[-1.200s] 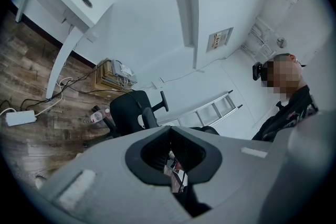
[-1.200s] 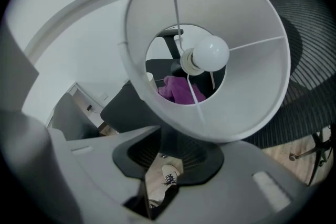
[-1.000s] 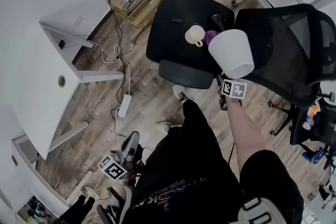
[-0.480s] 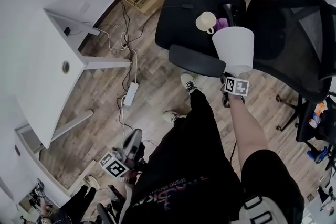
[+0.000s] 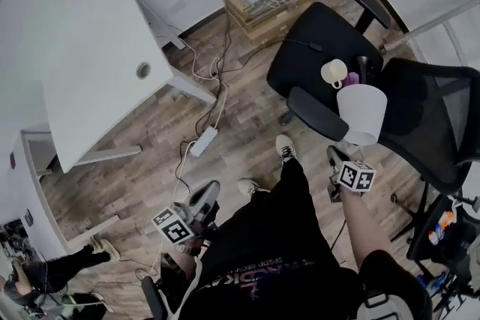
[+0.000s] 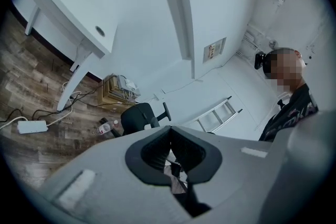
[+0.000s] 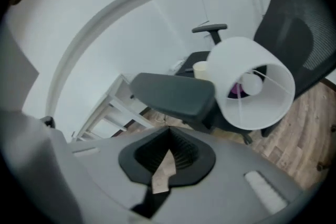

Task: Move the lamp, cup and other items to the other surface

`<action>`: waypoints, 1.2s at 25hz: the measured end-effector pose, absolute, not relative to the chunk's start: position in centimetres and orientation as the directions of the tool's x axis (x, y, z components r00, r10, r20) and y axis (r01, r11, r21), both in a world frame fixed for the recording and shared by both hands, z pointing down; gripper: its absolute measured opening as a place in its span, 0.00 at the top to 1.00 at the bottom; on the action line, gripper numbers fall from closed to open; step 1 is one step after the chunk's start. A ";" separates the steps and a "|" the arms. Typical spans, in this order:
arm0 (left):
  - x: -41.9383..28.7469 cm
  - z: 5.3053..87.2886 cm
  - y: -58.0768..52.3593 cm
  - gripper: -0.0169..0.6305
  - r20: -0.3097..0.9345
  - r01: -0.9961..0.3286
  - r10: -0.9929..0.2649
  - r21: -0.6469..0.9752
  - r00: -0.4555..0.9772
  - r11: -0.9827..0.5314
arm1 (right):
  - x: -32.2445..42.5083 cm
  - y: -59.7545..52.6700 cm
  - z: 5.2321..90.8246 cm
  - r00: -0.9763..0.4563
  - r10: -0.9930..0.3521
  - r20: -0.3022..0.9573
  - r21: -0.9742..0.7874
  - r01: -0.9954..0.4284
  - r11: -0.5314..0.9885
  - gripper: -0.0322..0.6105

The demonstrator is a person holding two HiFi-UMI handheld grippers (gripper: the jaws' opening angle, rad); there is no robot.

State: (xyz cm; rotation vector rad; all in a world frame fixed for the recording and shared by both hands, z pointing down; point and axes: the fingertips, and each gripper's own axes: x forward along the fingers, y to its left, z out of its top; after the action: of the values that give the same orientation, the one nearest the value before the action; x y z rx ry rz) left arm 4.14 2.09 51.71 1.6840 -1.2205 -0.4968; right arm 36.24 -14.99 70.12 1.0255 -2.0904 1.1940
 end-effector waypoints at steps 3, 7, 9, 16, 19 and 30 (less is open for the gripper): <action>3.2 50.8 2.9 0.98 0.170 -0.521 -0.916 0.852 0.364 -0.049 | 27.6 -14.1 63.5 -0.765 -0.235 0.600 -0.601 -0.625 0.499 0.95; 1.2 48.8 5.7 0.98 0.145 -0.559 -0.940 0.828 0.308 -0.055 | 14.4 -7.6 55.5 -0.901 0.073 0.428 -0.665 -0.260 0.700 0.95; 0.3 47.6 7.4 0.98 0.131 -0.579 -0.956 0.814 0.263 -0.048 | 9.2 -3.3 51.9 -0.899 0.240 0.367 -0.661 -0.070 0.747 0.95; -1.2 45.2 13.9 0.98 0.073 -0.637 -0.992 0.771 0.104 -0.011 | 0.9 10.8 43.7 -0.759 0.615 0.211 -0.631 0.375 0.679 0.95; -2.0 44.7 16.9 0.98 0.078 -0.660 -0.996 0.751 0.040 0.033 | 0.5 15.6 43.5 -0.680 0.703 0.207 -0.633 0.455 0.626 0.95; -1.1 43.4 18.9 0.98 0.025 -0.662 -0.998 0.749 0.049 -0.013 | 0.9 19.1 44.2 -0.600 0.748 0.283 -0.613 0.487 0.622 0.95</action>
State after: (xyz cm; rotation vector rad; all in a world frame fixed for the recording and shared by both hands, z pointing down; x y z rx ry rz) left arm -1.14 18.90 43.36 1.7378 -1.6745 -0.7280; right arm 0.90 19.06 44.16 -0.9685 -2.3224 0.6615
